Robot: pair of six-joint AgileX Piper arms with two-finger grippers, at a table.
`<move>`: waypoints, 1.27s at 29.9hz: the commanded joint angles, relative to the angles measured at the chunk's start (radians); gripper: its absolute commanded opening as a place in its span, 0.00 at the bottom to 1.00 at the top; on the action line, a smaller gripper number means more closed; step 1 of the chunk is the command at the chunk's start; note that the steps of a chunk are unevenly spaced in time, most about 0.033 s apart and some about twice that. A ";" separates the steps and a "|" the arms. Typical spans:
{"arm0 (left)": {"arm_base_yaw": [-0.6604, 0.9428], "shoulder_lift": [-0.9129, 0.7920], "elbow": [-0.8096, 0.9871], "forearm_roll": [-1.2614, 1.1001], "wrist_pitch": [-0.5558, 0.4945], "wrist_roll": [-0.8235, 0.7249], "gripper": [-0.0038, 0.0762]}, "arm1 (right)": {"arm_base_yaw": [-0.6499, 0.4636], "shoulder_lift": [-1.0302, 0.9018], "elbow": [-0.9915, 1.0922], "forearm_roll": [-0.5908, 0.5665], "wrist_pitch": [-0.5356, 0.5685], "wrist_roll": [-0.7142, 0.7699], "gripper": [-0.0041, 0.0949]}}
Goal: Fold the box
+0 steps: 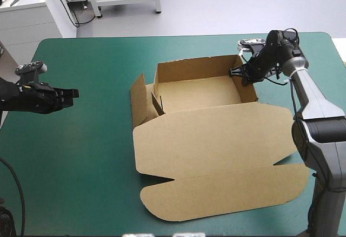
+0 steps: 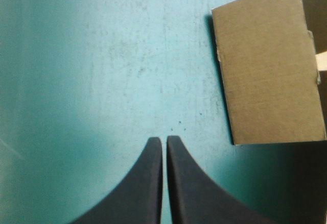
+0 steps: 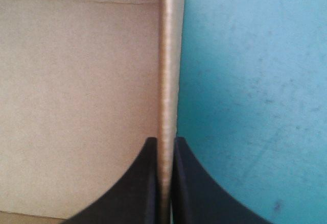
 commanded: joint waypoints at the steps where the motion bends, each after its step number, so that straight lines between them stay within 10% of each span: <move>1: 0.001 -0.029 -0.025 -0.043 0.002 0.033 0.16 | -0.019 -0.135 -0.030 0.025 0.025 -0.009 0.02; 10: -0.003 -0.029 -0.025 -0.137 0.011 0.036 0.72 | -0.060 -0.331 0.031 0.171 0.025 -0.037 0.02; 28: -0.003 -0.029 -0.025 -0.373 0.094 0.079 0.70 | -0.055 -0.534 0.076 0.343 0.025 -0.034 0.02; 38: -0.003 -0.029 -0.025 -0.503 0.199 0.161 0.70 | 0.041 -0.450 0.076 0.243 0.001 0.005 0.03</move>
